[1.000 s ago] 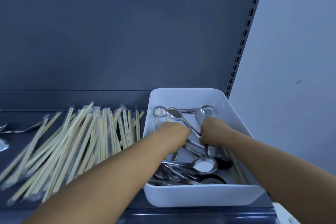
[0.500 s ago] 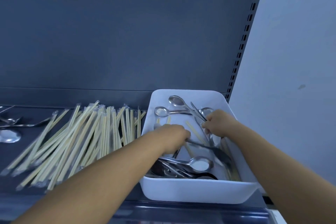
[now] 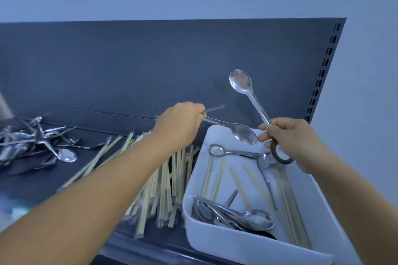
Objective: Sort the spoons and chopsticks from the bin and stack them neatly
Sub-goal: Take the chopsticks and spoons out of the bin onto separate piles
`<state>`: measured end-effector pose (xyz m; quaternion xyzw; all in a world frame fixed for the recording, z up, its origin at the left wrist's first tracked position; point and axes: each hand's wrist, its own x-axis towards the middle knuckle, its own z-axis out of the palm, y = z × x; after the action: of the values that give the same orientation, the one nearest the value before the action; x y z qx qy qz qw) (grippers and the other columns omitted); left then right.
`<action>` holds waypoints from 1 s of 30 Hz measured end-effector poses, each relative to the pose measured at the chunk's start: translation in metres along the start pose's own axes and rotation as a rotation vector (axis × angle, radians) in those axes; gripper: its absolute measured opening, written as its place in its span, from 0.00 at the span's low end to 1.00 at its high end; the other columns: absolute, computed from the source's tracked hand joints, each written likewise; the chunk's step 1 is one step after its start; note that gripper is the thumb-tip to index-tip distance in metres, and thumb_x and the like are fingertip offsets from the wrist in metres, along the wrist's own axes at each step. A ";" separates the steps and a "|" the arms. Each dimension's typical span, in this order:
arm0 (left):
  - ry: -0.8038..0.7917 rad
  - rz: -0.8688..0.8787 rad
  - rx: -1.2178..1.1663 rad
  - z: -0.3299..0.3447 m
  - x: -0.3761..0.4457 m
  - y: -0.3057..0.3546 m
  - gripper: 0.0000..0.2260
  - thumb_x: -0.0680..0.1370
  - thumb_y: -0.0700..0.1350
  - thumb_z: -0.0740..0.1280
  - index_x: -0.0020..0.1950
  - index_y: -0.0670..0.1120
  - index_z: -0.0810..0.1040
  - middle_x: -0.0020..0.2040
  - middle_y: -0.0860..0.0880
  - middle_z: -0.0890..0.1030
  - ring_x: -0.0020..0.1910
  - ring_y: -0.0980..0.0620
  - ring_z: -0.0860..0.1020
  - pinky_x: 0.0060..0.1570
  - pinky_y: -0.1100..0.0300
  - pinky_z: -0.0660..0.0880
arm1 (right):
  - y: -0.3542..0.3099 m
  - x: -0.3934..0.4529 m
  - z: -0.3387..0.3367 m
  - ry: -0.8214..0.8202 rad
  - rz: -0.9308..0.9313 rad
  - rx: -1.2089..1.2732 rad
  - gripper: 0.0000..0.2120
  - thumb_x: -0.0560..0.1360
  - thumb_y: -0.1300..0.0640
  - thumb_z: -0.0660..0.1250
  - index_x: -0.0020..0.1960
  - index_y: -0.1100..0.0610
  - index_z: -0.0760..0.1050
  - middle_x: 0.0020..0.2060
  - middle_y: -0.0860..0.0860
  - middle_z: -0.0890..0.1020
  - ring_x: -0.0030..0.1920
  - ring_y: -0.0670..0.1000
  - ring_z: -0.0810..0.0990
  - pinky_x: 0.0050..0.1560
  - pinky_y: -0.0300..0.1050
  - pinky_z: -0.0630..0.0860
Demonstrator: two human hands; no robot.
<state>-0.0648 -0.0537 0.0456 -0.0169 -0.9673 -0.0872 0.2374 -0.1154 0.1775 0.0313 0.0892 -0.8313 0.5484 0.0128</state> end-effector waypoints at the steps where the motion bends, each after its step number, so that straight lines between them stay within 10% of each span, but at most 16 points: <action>1: 0.011 -0.052 -0.010 -0.005 -0.007 -0.009 0.11 0.81 0.45 0.54 0.48 0.44 0.75 0.44 0.46 0.78 0.44 0.42 0.76 0.44 0.50 0.74 | -0.006 -0.001 0.007 -0.029 -0.007 0.000 0.09 0.77 0.59 0.61 0.44 0.52 0.79 0.32 0.45 0.84 0.28 0.43 0.81 0.37 0.40 0.72; 25: -0.012 -0.745 -0.057 -0.075 -0.126 -0.421 0.12 0.80 0.43 0.58 0.41 0.39 0.74 0.42 0.42 0.82 0.46 0.41 0.80 0.45 0.55 0.74 | -0.157 0.001 0.455 -0.474 0.036 -0.207 0.11 0.72 0.71 0.54 0.40 0.60 0.72 0.25 0.53 0.80 0.19 0.50 0.71 0.21 0.34 0.63; 30: -0.006 -0.841 -0.184 -0.058 -0.125 -0.470 0.11 0.80 0.46 0.59 0.43 0.40 0.73 0.43 0.42 0.81 0.43 0.43 0.78 0.40 0.57 0.70 | -0.161 0.017 0.519 -0.441 0.018 -0.467 0.10 0.69 0.72 0.57 0.46 0.64 0.74 0.46 0.61 0.83 0.44 0.59 0.81 0.40 0.50 0.75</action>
<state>0.0382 -0.5251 -0.0370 0.3575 -0.8789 -0.2624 0.1758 -0.0658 -0.3610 -0.0272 0.1933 -0.9182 0.3105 -0.1524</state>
